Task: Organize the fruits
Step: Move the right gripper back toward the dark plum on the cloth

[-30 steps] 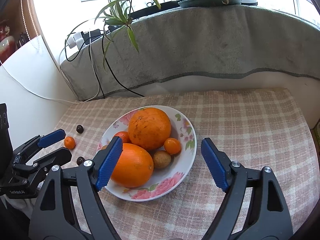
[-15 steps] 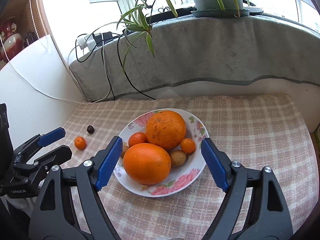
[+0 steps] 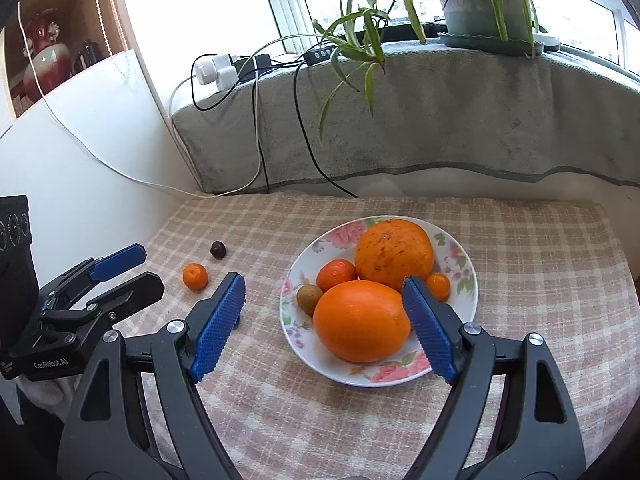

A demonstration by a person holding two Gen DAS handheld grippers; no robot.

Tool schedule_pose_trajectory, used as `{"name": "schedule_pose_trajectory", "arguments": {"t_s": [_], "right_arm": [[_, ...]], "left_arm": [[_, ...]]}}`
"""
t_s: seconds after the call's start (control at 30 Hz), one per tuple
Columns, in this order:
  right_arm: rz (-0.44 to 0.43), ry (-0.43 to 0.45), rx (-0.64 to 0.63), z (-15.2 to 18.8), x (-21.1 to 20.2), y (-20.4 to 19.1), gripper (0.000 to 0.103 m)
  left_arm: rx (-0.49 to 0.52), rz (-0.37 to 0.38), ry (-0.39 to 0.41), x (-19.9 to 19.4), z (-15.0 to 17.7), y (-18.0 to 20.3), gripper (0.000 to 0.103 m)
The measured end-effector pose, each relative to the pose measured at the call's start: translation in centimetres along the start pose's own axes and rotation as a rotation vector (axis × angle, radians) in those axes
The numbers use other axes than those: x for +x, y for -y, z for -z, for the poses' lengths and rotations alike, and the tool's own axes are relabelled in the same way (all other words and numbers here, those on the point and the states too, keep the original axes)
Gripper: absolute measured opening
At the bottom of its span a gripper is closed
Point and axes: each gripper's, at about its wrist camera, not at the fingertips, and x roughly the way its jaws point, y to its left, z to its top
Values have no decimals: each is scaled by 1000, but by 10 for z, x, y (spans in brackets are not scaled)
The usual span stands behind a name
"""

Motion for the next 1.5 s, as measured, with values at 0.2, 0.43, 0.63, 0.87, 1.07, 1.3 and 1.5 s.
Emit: {"name": "schedule_pose_trajectory", "arguments": {"t_s": [0.2,0.43,0.63,0.87,1.07,1.3,1.5], "right_arm": [[-29,-7,-33,3,7,-24,83],[-70,-25,-97,12,19,-56,83],[-113,-76,-134,22,34,-76,83],[-136,-128,-142,32,54,-93,83],[-149,-156,-152,36,70,-105,83],[-116,-197,-184,41,94,-116,72],[-72,-241,-183,43,117,-115,60]], "left_arm": [[-30,-24,6,-6,4,-21,79],[-85,-94,3,-12,8,-67,79],[-152,-162,4,-19,13,-111,79],[-200,-176,-26,-12,22,-139,79],[-228,-150,-59,2,28,-148,79],[-208,-108,-109,24,31,-141,72],[-181,-94,-150,46,33,-134,65]]}}
